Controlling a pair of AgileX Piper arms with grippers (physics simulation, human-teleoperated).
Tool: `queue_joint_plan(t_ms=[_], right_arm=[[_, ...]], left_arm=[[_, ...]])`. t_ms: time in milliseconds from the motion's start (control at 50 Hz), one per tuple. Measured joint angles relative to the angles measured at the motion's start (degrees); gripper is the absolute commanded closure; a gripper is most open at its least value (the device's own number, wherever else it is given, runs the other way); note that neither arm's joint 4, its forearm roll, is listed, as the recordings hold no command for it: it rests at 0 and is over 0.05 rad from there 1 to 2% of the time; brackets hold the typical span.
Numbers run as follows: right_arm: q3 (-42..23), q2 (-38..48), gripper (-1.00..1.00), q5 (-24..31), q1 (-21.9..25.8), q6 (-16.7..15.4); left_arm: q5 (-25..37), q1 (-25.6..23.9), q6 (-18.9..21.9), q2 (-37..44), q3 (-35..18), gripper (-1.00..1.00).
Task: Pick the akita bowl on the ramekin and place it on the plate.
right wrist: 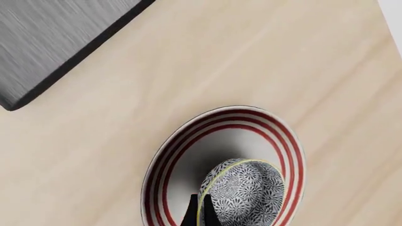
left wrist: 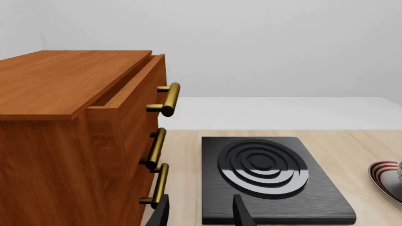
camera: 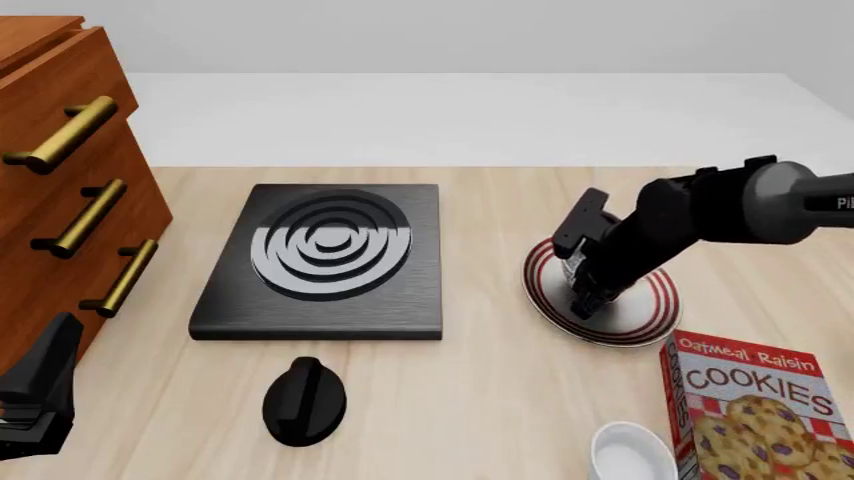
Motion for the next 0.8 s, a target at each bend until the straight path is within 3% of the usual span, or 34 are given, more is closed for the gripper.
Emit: queue_joint_plan(t_ms=[380, 800], right_arm=[[0.4, 0.9, -1.00, -1.1, 0.5, 0.7], [0.5, -4.1, -1.00, 2.1, 0.6, 1.0]], left_arm=[[0.0, 0.0, 0.0, 0.0, 0.0, -1.00], [0.0, 0.0, 0.0, 0.0, 0.0, -1.00]])
